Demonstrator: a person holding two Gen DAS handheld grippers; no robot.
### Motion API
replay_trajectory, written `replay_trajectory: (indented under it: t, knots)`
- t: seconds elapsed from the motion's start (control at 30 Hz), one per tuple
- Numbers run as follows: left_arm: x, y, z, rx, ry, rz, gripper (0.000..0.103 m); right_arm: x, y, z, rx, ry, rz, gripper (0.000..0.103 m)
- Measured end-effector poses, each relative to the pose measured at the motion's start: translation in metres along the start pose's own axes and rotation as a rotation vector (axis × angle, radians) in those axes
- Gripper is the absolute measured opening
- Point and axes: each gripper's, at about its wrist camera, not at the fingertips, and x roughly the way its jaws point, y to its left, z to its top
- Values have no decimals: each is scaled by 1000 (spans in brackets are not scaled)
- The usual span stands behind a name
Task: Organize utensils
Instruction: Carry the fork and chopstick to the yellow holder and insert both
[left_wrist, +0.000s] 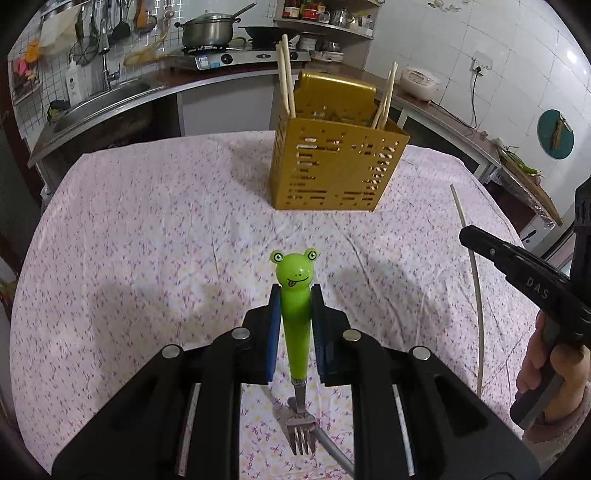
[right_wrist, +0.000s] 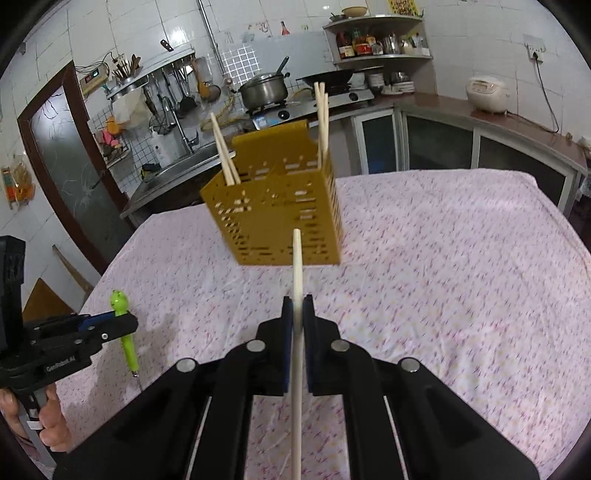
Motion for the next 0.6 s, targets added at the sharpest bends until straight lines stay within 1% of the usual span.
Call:
replay_trajectory:
  t: [0.2,0.33,0.47,0.6]
  knots:
    - [2,-5,8,3,-1,-3,15,0,-7,6,6,-19,-14,6]
    - [-1,-7,12,16,-34,-4,15,3,-13,9,17,-18,-16,6]
    - [-8,-8,16,27,-62,-8,15,1,-17,12,16,-56,-8,6]
    - [-11,-7,23,29,-72,-10,15,1,-20,21,26,-73,-8,6]
